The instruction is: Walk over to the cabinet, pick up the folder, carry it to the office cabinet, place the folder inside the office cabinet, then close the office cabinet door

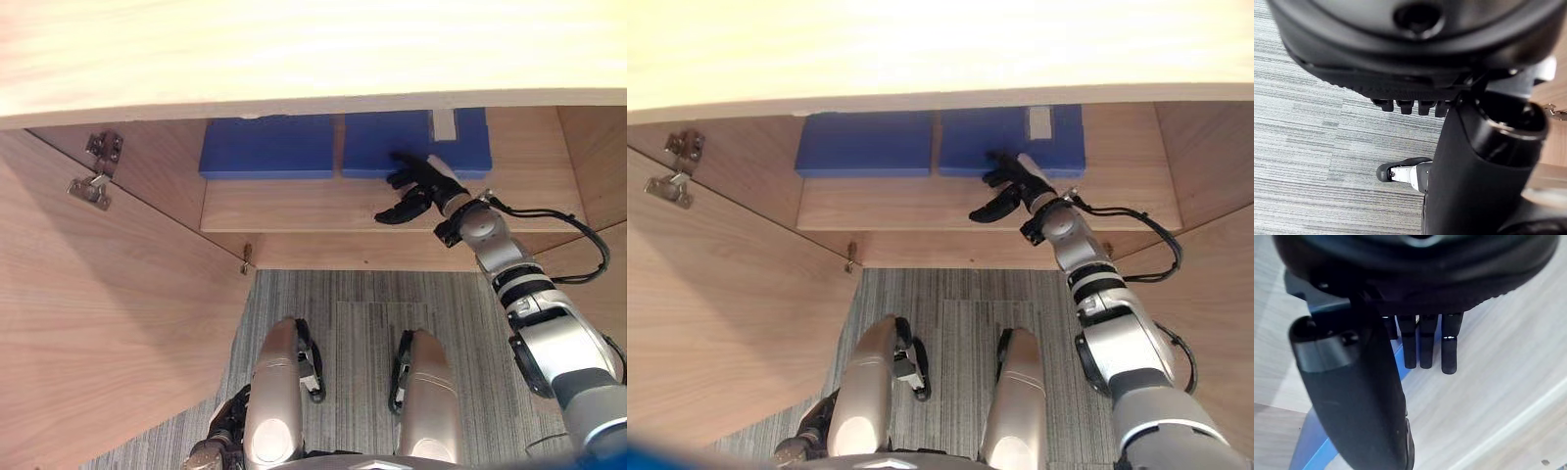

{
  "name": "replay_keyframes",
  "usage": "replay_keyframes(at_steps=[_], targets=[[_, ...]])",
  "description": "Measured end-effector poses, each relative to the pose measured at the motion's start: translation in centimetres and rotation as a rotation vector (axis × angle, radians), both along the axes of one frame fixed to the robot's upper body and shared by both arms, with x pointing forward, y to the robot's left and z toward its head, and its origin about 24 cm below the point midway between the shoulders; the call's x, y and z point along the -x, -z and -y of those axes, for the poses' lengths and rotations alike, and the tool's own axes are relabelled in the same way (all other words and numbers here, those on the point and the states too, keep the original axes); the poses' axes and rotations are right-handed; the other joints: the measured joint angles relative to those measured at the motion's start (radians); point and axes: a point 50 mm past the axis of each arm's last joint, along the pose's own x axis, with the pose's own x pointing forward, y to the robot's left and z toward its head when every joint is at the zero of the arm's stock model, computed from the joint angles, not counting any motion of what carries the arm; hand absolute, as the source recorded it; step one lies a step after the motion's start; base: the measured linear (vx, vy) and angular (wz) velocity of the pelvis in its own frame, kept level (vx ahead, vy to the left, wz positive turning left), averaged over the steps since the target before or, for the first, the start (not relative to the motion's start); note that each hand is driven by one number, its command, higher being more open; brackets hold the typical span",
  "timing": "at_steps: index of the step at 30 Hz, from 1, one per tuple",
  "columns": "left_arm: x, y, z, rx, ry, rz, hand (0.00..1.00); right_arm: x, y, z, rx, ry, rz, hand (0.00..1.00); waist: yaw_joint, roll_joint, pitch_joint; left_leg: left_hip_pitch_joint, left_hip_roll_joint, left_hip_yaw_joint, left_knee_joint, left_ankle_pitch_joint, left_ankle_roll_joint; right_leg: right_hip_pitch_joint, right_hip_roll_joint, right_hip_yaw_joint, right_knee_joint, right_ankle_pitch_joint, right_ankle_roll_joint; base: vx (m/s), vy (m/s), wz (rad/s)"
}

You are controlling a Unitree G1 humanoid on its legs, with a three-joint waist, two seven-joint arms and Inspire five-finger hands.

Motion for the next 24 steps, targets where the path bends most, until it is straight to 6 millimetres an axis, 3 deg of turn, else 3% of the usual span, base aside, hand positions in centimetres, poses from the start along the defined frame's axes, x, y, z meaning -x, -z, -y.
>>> replay_keyframes(at_steps=[12,19,21,24], targets=[[-0.3,-0.1,0.4,0.004,-0.001,0.009,1.0,-0.5,-1.1,0.9,0.137,0.064,0.041,1.0,0.005,0.022,-0.005,-0.051,-0.022,-0.018,0.033,0.003,0.014,-0.035,-0.026,-0.007,0.029,0.002,0.002,0.02,0.031,0.07],[-0.2,0.0,0.5,0.006,-0.027,0.003,1.0,-0.5,-1.2,-0.8,0.236,0.038,0.069,1.0,0.003,0.022,-0.006,-0.041,-0.004,-0.012,0.02,0.005,0.015,-0.028,-0.006,-0.005,0.008,0.016,-0.003,0.08,0.007,-0.08],[0.0,0.1,0.5,0.0,-0.036,-0.003,1.0,-0.4,-0.6,-1.7,0.247,0.015,0.061,1.0,0.004,0.021,-0.006,-0.018,0.013,-0.003,-0.009,0.011,0.016,-0.008,0.014,-0.007,-0.03,0.034,-0.008,0.09,0.013,-0.23],[0.9,0.3,0.2,-0.015,-0.045,-0.027,1.0,0.7,2.0,-3.5,0.316,-0.055,0.024,1.0,-0.005,0.005,-0.014,0.059,0.017,0.021,-0.1,0.04,0.008,0.057,0.03,-0.008,-0.123,0.071,-0.01,0.11,0.011,-0.21]])
